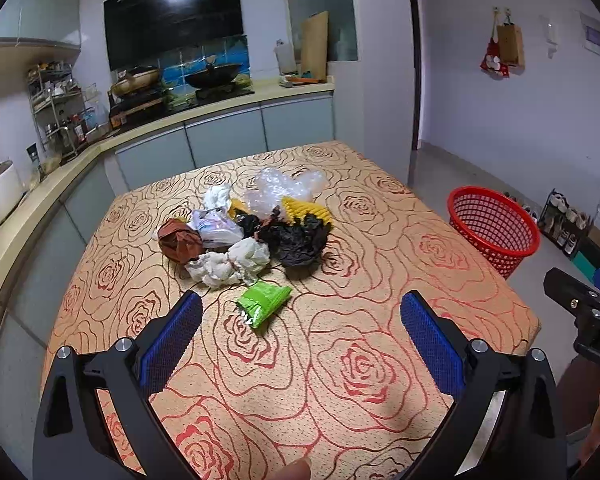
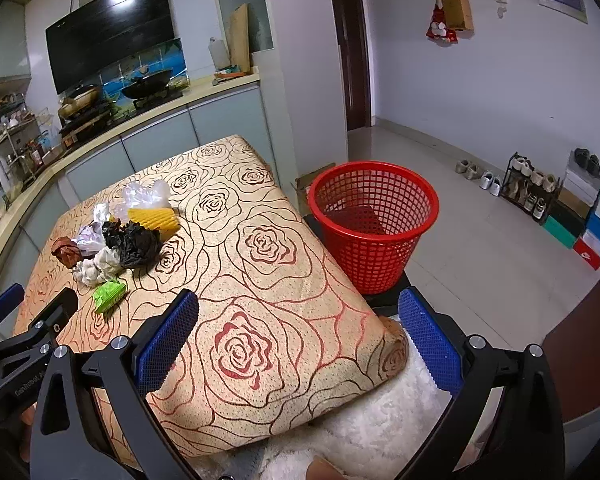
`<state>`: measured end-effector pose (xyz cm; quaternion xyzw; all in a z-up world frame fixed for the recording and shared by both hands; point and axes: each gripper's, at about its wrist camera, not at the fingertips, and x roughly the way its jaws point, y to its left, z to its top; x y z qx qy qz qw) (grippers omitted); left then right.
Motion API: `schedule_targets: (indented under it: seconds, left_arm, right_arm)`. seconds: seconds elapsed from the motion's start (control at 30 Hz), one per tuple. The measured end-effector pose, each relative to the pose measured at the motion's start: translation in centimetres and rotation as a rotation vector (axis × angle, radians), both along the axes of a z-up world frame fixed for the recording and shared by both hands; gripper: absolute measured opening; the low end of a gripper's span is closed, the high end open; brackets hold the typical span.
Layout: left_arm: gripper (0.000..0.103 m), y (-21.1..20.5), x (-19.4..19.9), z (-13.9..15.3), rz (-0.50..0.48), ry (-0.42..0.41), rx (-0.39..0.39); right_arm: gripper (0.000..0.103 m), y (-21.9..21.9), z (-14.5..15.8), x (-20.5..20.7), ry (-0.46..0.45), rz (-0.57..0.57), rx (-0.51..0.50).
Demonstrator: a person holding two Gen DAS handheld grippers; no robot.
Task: Collect trash
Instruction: 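Move the left tool to the green snack packet and close on it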
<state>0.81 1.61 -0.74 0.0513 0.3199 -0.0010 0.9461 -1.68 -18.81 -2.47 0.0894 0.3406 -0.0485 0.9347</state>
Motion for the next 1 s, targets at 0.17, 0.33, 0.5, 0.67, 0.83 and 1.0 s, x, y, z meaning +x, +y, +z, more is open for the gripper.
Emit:
schedule_targets:
  seconds: [0.17,0.33,0.5,0.67,0.83,1.0]
  left_arm:
    - [0.096,1.1,1.1,-0.6,0.026,0.020,-0.001]
    - [0.096,2.5,2.3,-1.4,0.058,0.042,-0.014]
    - [0.096,4.7,3.5,-2.4,0.109,0.067,-0.028]
    - [0.096,7.6,4.7,-3.4,0.180,0.091,-0.049]
    - [0.096,10.2,5.5,-4.4,0.226,0.118,-0.085]
    - [0.096,10.7,6.5,-5.5,0.203,0.155,-0.139]
  right_arm:
    - [0.098,0.4,-0.6,1.3,0.012,0.018,-0.004]
    - [0.098,0.9,-1.3,3.1,0.031,0.045,-0.013]
    - [0.098,1.6,-2.0,5.0,0.052,0.075,-0.014]
    - [0.098,2.7,-3.1,7.1,0.089,0.113,-0.021]
    - [0.098,3.7,-4.3,8.9,0.131,0.150,-0.026]
    - [0.098,4.9,-5.7,10.6,0.178,0.184,-0.023]
